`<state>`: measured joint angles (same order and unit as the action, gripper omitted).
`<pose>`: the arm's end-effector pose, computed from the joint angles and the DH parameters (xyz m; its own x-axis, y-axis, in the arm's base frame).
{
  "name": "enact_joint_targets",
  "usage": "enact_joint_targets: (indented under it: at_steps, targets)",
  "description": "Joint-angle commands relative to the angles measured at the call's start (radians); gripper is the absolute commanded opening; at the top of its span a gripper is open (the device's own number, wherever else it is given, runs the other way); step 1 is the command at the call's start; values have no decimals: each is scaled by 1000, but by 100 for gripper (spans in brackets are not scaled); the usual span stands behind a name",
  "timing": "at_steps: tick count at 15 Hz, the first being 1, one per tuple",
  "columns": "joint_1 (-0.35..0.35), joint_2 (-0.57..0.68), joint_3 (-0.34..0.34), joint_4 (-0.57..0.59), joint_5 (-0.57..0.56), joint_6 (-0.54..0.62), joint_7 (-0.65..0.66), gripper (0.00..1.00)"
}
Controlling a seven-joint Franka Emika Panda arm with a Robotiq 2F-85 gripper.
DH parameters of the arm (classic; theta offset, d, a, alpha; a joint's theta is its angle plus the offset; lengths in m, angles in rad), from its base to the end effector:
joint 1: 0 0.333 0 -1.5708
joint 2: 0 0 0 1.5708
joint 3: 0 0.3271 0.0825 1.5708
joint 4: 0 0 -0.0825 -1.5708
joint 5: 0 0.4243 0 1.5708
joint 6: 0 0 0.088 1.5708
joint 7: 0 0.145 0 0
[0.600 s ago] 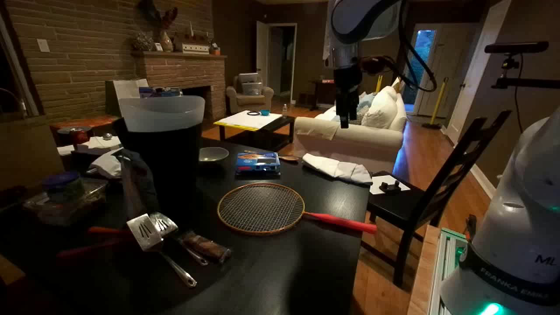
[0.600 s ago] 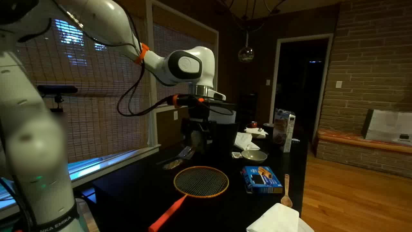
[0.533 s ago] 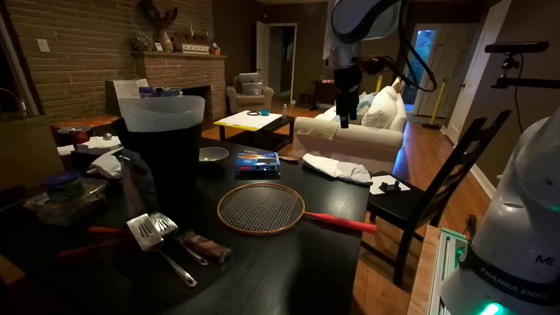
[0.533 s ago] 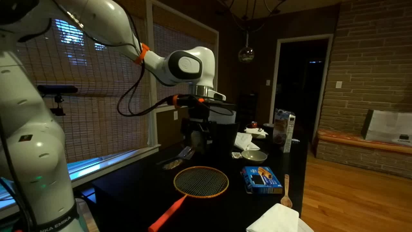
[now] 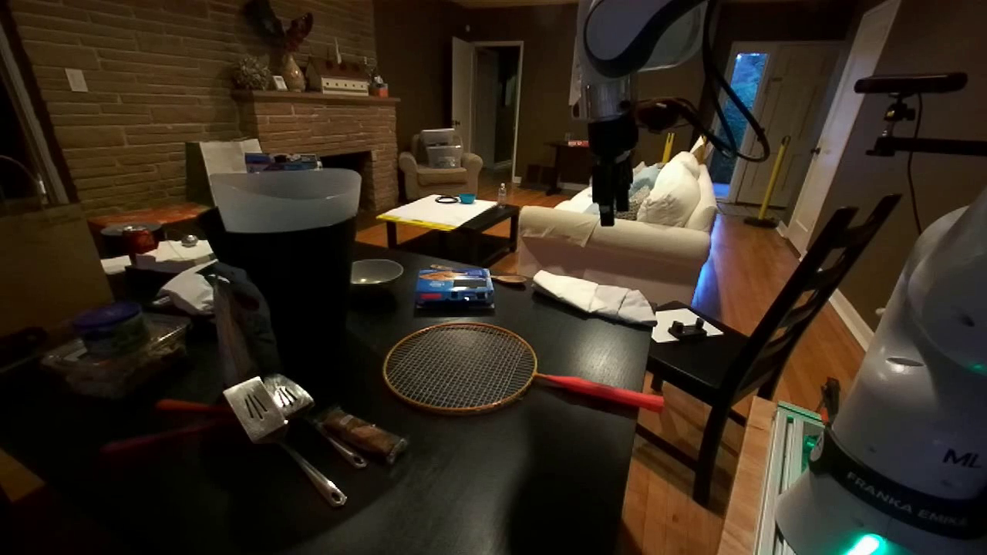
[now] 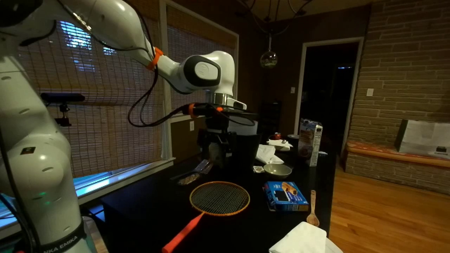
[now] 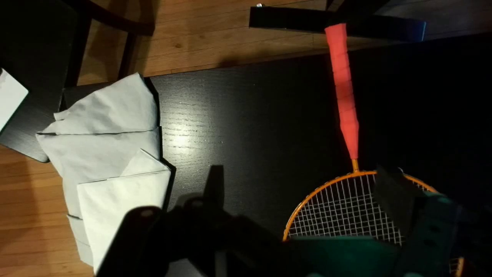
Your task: Move the black bucket to the right
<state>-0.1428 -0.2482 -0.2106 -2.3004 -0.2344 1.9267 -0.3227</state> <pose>0.4465 -0.1907 0.3908 0.9821 0.0645 -0.1767 0.0839 -0.9910 0.1044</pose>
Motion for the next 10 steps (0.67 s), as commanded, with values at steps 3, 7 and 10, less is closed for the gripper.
enact_joint_targets:
  at_steps: [3,7,10]
  targets:
    - [-7,-9,2,29,38,50,51,100]
    - [2,55,-1,200,150,121,121,100]
    - [10,131,8,344,254,171,202,100]
